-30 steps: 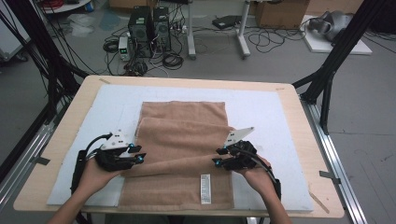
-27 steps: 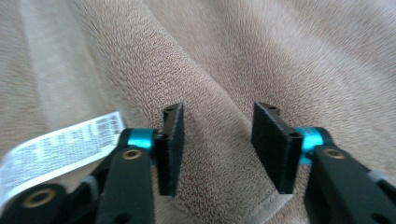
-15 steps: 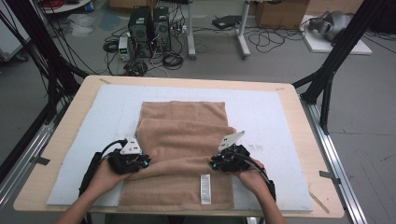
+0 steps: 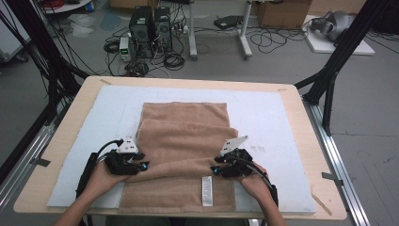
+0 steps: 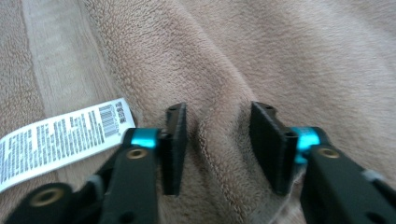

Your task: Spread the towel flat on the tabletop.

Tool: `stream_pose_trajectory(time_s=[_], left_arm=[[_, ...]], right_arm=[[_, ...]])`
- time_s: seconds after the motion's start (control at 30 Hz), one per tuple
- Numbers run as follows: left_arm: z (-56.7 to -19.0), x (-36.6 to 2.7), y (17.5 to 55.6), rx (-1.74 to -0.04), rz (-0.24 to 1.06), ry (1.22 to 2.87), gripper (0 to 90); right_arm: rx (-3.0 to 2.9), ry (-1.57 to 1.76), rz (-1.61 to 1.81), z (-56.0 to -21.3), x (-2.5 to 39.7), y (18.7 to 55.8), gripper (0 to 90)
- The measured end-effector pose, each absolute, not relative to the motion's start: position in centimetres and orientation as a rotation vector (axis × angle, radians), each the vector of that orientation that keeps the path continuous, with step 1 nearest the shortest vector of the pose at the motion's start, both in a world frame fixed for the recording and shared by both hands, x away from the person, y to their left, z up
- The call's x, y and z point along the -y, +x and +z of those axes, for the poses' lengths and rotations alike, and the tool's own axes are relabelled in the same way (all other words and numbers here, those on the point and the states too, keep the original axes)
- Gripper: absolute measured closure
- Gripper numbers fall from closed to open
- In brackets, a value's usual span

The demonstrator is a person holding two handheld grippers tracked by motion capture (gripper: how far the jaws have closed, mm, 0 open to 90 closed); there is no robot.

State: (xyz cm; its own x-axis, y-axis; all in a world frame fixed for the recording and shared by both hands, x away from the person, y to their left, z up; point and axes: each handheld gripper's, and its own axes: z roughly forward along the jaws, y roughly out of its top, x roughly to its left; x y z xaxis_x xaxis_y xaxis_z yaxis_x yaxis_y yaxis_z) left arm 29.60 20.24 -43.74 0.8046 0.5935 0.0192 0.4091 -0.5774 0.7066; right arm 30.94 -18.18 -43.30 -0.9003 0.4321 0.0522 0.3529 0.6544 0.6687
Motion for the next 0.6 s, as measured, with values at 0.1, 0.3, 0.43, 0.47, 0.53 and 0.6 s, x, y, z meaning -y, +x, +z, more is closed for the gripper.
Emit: stream_pose_trajectory(time_s=[0.1, 0.3, 0.43, 0.47, 0.53, 0.6], left_arm=[[-43.7, -20.2, 29.0, -0.731, 0.314, 2.262, 85.2], [-42.4, -21.1, 26.0, -0.659, 0.258, 2.225, 85.9], [-41.0, -21.4, 23.7, -0.578, 0.210, 2.201, 85.1], [-40.7, -21.4, 23.5, -0.573, 0.231, 2.194, 83.3], [-40.1, -21.4, 23.9, -0.582, 0.289, 2.184, 72.8], [-39.9, -21.3, 24.7, -0.591, 0.315, 2.171, 68.9]], right_arm=[[-2.793, 0.608, 1.088, -43.0, 18.3, 30.7, 81.8], [-2.859, 0.532, 1.187, -41.6, 19.2, 28.7, 82.5], [-2.893, 0.428, 1.223, -40.4, 19.7, 25.8, 80.6], [-2.888, 0.416, 1.227, -40.0, 19.7, 25.4, 77.3], [-2.841, 0.397, 1.298, -39.0, 20.0, 25.1, 69.0], [-2.789, 0.432, 1.367, -38.0, 20.4, 25.8, 65.9]])
